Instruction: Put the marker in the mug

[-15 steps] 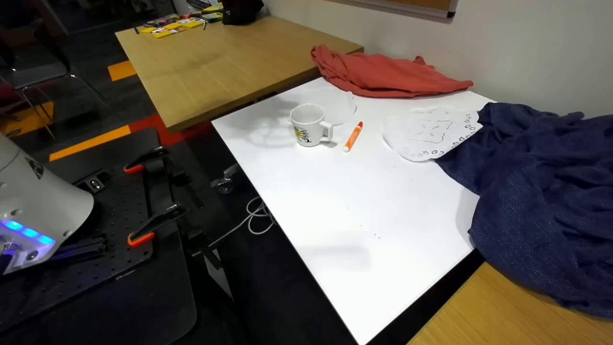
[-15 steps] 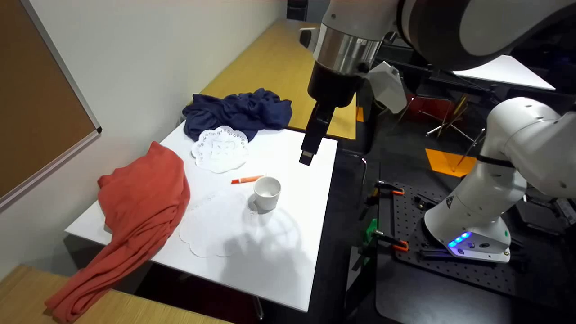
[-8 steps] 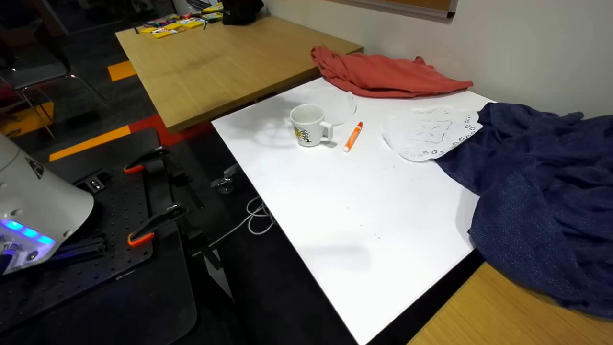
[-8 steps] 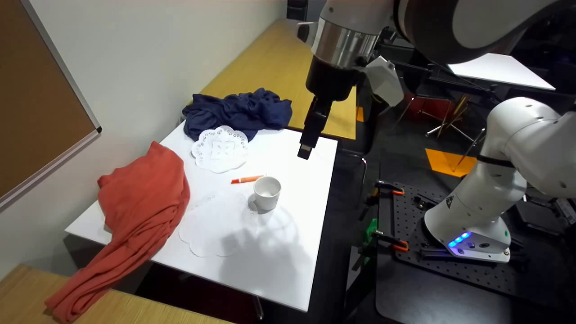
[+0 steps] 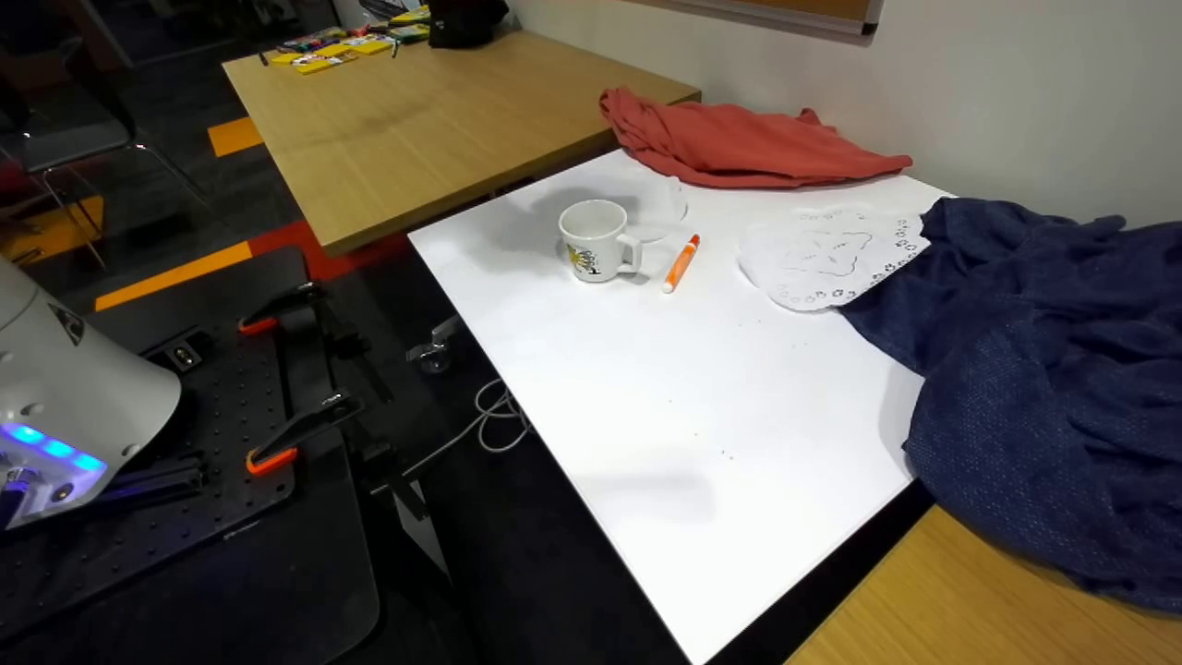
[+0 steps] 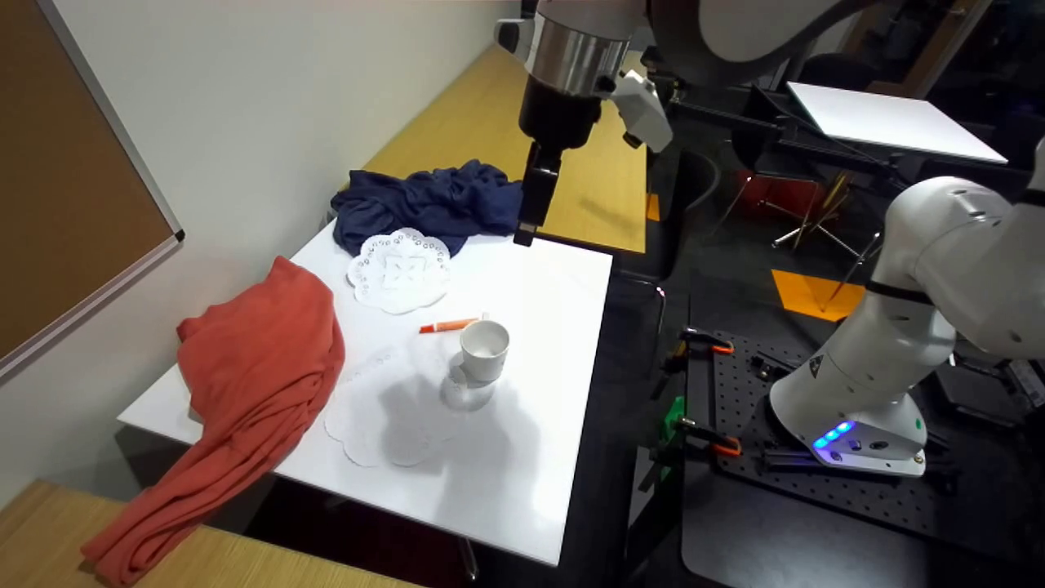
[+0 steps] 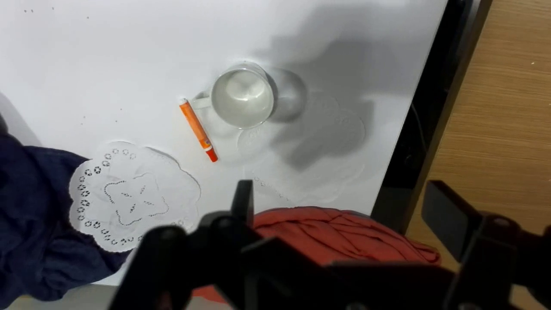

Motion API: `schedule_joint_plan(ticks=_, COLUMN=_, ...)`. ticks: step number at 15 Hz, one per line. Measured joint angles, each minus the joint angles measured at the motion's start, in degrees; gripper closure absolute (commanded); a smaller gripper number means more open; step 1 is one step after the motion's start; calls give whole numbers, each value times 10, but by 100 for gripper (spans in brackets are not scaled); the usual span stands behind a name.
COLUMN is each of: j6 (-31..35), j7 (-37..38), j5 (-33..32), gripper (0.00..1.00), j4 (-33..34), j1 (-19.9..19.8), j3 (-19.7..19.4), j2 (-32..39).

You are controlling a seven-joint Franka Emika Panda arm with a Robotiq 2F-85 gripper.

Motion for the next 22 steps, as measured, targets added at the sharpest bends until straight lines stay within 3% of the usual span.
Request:
schedule_joint_plan(ticks=6, j6=71, j7=-62, j5=-27, gripper=0, j4=26, j1=-14, j3=-20, j2=90)
schedule_joint_plan(ticks=12, j6=133, j7=-74, j5=-43, gripper=0, j4=48, j1=-29, j3=-22, j2=178)
schedule_joint_plan(ticks=17, j6=141, j7=-72, j5=-53, gripper=0, j4=69, j1=-41, j3=-30, j2=227)
schedule_joint_plan(ticks=22, j6=141, j7=-72, j5=-54, gripper=0, j4=73, j1=-42, j3=-31, j2=230)
